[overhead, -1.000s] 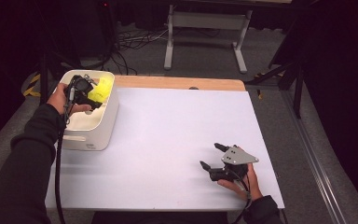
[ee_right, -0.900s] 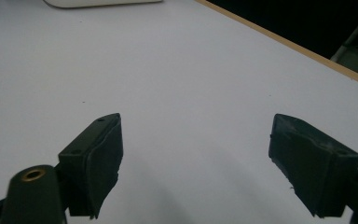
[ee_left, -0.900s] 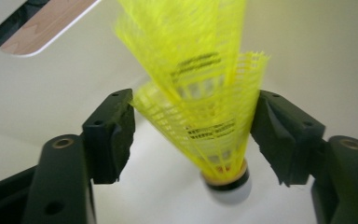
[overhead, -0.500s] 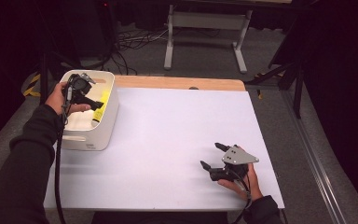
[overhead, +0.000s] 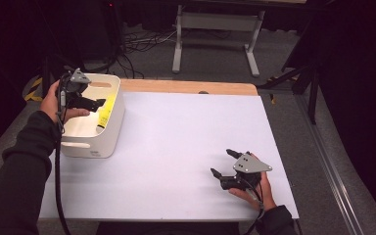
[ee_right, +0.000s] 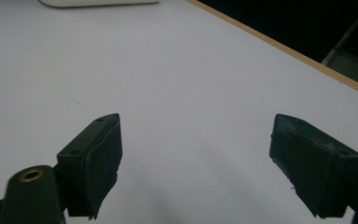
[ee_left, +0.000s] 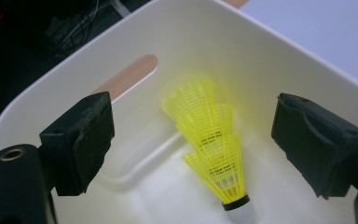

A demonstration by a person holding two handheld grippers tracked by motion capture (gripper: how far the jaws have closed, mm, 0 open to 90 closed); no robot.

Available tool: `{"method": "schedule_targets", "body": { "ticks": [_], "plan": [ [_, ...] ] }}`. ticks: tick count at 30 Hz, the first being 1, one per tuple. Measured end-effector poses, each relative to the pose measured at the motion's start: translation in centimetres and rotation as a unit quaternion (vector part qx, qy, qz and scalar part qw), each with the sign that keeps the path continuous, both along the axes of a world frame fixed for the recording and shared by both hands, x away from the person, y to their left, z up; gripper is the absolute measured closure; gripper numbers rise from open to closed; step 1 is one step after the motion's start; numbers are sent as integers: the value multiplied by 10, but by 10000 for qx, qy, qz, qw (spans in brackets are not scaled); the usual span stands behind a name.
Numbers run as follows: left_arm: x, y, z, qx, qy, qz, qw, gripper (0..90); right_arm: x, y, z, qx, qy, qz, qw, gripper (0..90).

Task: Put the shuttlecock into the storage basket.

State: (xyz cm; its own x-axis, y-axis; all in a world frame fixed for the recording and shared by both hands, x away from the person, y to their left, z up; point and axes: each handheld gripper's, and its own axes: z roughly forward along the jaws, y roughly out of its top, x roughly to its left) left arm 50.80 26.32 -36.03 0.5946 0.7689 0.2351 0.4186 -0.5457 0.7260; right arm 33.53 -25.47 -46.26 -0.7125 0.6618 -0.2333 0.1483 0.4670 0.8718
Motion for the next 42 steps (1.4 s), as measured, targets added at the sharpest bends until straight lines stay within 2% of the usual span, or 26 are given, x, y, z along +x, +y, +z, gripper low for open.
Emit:
{"method": "schedule_targets", "body": {
  "ticks": [2,6,9,16,26,29,39,42],
  "plan": [
    [-2,0,2,-29,-52,-22,10000,142,0,0,0,-9,-1,-13,10000,180],
    [-14,-1,7,-58,-372,-56,9993,142,0,-1,1,12,-21,-57,10000,180],
    [-20,-2,9,-51,-485,-132,9987,142,-2,-1,3,27,-72,-80,9999,180],
    [-34,-8,12,-245,-697,-259,9969,142,-2,-2,3,41,-71,-84,9999,180],
    [-49,-16,18,-310,-951,-484,9938,123,-3,-3,5,45,-83,-131,9999,180],
    [-55,-19,20,-206,-1081,-550,9924,122,-4,-3,5,41,-98,-127,9999,180],
    [-68,-23,25,-255,-1188,-640,9905,166,-4,-1,6,51,-91,-134,9999,180],
    [-77,-25,27,-293,-1313,-717,9883,170,-5,-1,6,34,-113,-134,9998,180]
  ]
}}
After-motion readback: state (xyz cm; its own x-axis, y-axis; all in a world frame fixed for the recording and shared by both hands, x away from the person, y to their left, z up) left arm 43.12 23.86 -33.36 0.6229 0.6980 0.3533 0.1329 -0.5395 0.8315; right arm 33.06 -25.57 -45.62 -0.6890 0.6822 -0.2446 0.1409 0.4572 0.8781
